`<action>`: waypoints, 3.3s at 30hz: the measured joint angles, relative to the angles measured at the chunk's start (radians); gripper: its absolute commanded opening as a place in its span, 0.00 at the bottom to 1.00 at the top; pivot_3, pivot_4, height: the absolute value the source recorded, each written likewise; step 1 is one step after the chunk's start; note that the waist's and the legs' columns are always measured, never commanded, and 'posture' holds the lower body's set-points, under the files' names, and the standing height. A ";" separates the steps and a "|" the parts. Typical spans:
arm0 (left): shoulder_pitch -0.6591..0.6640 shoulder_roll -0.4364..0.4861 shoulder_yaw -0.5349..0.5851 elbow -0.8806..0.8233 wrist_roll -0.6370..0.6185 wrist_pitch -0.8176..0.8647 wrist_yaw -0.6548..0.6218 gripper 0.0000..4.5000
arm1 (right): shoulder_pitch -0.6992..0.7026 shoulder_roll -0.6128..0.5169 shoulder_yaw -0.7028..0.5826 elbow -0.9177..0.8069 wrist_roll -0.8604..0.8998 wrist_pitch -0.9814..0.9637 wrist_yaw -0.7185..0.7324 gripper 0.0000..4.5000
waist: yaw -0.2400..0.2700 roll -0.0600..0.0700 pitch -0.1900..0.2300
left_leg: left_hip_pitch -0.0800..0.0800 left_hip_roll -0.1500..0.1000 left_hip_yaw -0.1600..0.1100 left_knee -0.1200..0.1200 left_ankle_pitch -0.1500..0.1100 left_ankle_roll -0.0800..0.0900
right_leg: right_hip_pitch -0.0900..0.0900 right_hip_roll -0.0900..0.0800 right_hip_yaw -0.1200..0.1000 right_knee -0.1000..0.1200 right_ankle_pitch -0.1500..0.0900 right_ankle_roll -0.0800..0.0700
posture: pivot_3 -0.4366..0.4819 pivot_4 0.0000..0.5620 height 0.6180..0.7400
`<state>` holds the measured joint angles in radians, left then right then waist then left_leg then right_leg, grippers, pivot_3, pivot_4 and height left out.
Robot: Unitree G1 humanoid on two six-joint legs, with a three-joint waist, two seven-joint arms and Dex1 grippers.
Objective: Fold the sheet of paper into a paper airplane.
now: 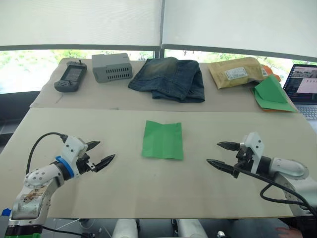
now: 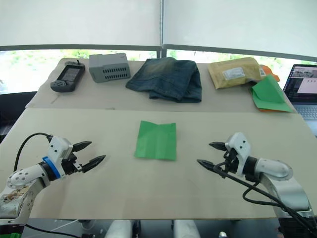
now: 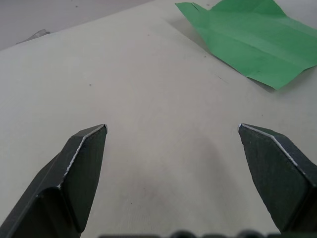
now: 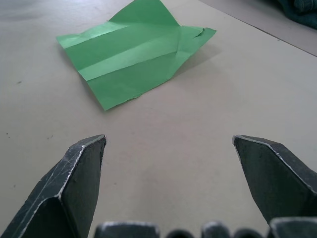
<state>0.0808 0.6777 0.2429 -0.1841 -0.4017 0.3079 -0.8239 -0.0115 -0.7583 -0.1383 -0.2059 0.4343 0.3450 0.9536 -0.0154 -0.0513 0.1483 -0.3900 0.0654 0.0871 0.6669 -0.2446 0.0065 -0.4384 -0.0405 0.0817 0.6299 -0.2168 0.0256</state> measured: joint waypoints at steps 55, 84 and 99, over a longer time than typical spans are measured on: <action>-0.162 0.035 -0.089 -0.085 -0.138 0.171 -0.107 1.00 | -0.579 0.368 0.263 0.373 -0.017 0.547 -0.076 0.00 | -0.026 0.002 0.001 | -0.006 0.000 -0.003 0.001 0.001 0.000 | -0.003 0.002 -0.001 0.000 0.004 -0.005 | 0.48 0.27 0.95; -0.253 -0.005 -0.226 -0.094 -0.110 0.149 -0.186 1.00 | -0.429 0.287 0.074 0.064 0.140 0.759 -0.276 0.88 | -0.023 0.002 0.001 | -0.006 0.000 -0.003 0.001 0.001 0.000 | -0.002 0.002 -0.001 -0.001 0.004 -0.004 | 0.48 0.27 0.95; -0.410 -0.123 -0.496 0.075 0.073 0.128 -0.173 0.01 | -0.187 0.100 -0.090 -0.236 0.171 0.652 -0.268 0.89 | -0.018 0.002 0.001 | -0.007 -0.001 -0.005 0.002 0.000 0.000 | -0.002 0.002 -0.001 0.000 0.001 0.003 | 0.48 0.27 0.95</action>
<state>-0.3290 0.5543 -0.2534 -0.1095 -0.3282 0.4358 -0.9965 -0.1989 -0.6582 -0.2286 -0.4416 0.6050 0.9970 0.6857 -0.0331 -0.0491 0.1497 -0.3967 0.0643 0.0819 0.6684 -0.2441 0.0066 -0.4404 -0.0386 0.0808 0.6294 -0.2161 0.0283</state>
